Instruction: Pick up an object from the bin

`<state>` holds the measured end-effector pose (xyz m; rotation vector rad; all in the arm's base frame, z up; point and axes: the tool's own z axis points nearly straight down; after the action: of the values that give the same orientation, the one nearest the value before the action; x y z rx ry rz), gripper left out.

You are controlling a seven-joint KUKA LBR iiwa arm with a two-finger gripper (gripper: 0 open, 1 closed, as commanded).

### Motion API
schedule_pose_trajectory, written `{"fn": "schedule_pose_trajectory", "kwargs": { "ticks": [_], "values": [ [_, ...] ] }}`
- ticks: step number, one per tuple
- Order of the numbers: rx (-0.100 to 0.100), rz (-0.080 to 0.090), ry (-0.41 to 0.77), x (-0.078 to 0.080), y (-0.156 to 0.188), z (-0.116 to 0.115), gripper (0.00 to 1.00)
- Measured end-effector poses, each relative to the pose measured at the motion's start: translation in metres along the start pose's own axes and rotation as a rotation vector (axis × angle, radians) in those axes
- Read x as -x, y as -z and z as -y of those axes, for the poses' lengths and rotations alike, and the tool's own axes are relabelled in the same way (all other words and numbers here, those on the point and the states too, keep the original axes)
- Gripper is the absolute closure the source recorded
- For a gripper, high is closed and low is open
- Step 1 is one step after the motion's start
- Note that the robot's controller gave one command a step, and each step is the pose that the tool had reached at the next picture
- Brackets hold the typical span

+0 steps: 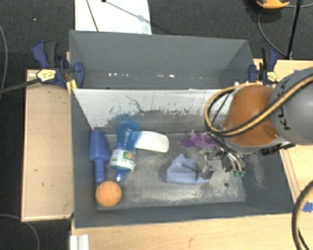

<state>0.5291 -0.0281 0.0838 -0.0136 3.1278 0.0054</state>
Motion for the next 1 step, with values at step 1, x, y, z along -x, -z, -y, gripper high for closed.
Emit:
{"fn": "schedule_pose_trajectory", "kwargs": {
  "ticks": [1],
  "values": [
    [0.0, 0.0, 0.0, 0.0, 0.0, 0.0, 1.0]
  ]
}}
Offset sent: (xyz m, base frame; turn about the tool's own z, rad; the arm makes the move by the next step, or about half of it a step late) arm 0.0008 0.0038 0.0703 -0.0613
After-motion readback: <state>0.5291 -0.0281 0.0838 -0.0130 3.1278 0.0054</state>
